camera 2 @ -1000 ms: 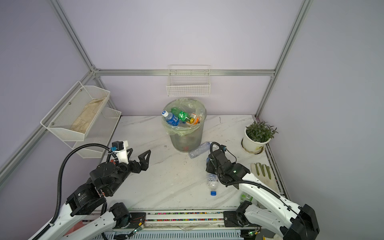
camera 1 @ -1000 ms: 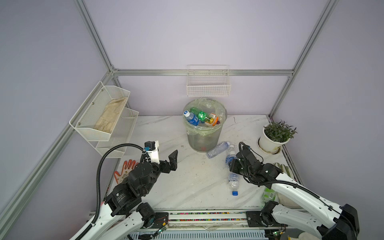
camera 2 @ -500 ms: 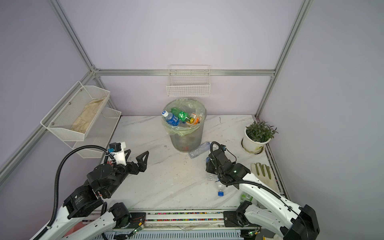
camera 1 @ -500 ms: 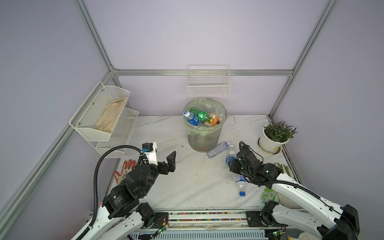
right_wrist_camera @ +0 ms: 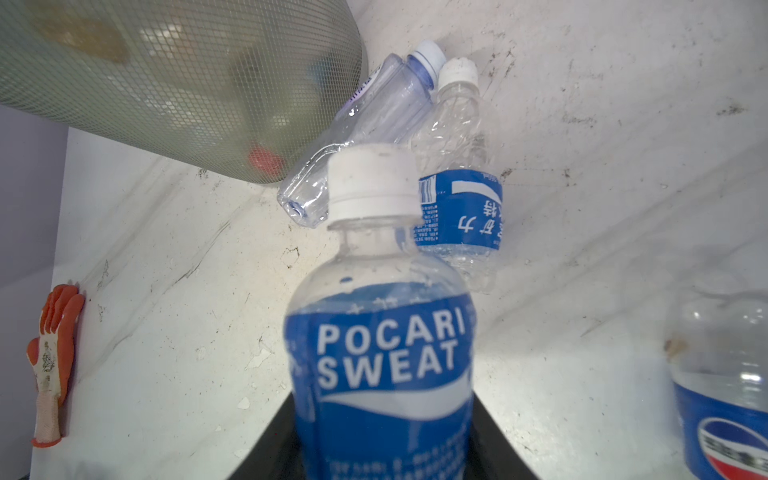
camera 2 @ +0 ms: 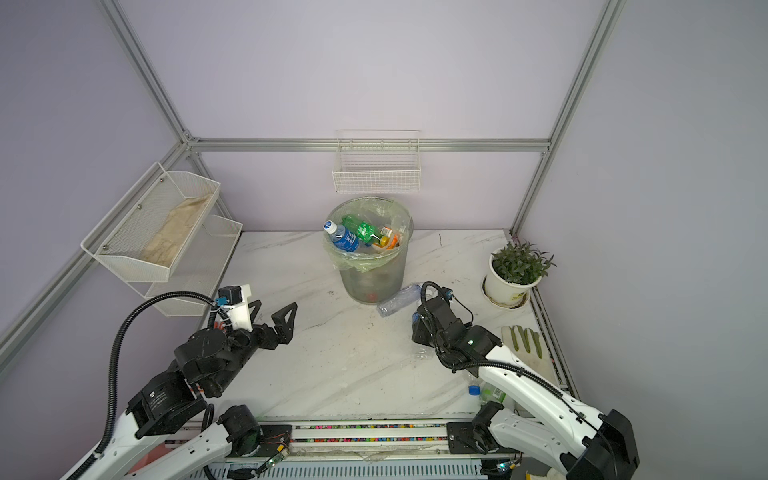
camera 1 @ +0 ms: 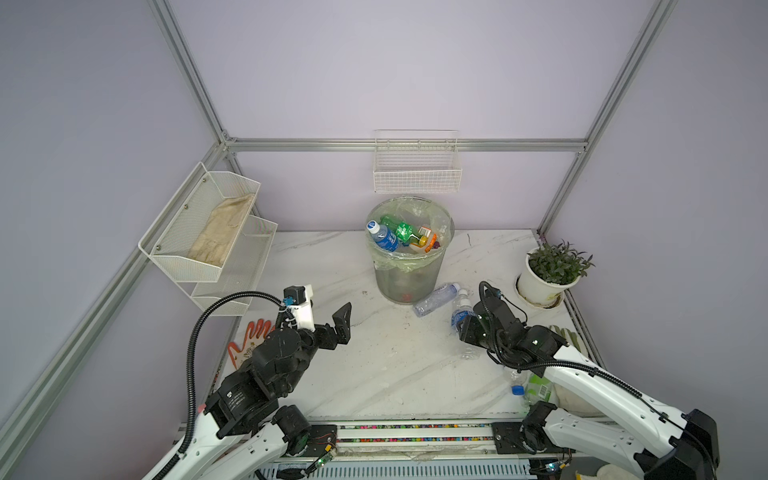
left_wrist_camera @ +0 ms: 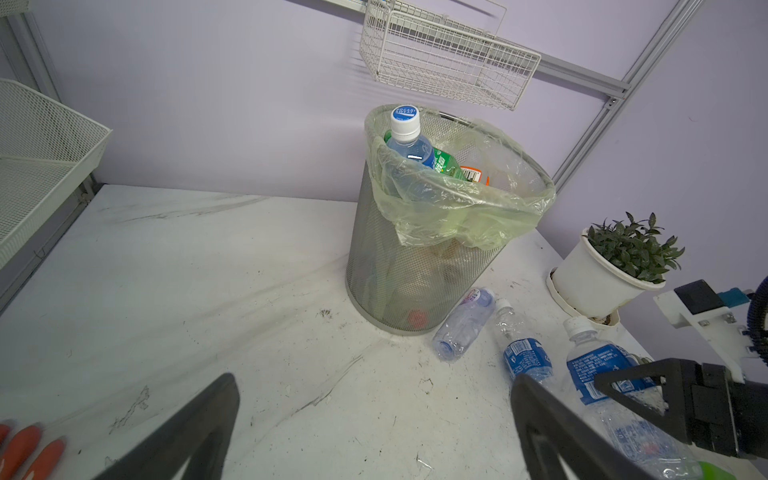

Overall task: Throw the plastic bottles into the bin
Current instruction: 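Close the right gripper on the Pocari Sweat bottle and lift it, then carry the Pocari Sweat bottle up and over the bin with the right gripper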

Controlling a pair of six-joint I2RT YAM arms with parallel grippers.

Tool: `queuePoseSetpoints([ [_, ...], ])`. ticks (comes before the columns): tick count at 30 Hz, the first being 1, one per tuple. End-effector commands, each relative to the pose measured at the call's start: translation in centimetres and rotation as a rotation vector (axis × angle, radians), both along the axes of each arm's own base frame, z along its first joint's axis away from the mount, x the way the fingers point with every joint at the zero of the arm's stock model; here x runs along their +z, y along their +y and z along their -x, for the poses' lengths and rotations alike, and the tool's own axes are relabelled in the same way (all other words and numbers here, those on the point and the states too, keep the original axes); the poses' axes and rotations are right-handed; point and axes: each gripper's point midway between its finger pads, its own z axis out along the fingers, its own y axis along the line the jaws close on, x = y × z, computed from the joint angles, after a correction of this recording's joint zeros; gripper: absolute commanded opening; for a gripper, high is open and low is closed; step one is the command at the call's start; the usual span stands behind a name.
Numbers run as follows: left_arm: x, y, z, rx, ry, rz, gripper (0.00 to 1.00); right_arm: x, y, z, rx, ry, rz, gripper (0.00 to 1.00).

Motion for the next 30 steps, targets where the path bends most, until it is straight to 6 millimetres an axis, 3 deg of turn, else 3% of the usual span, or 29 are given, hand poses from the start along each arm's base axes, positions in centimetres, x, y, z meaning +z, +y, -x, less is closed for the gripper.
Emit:
queuePoseSetpoints([
  [1, -0.9, 0.2, -0.2, 0.018, 0.007, 0.001, 1.00, 1.0, 0.1, -0.4, -0.006, -0.022, 0.000, 0.00],
  [12, -0.6, 0.3, -0.2, 0.022, 0.004, -0.001, 1.00, 1.5, 0.4, -0.8, 0.000, -0.031, 0.002, 0.00],
  [18, -0.6, 0.2, -0.1, 0.018, 0.004, 0.000, 1.00, 3.1, 0.9, -1.5, 0.011, -0.065, -0.001, 0.00],
  [23, -0.6, 0.4, 0.0, 0.021, 0.005, -0.001, 1.00, 6.7, 1.6, -2.6, 0.037, -0.141, -0.007, 0.00],
  [30, -0.3, 1.2, 0.6, 0.031, -0.004, 0.007, 1.00, 16.1, 2.3, -4.3, 0.054, -0.355, -0.064, 0.00],
])
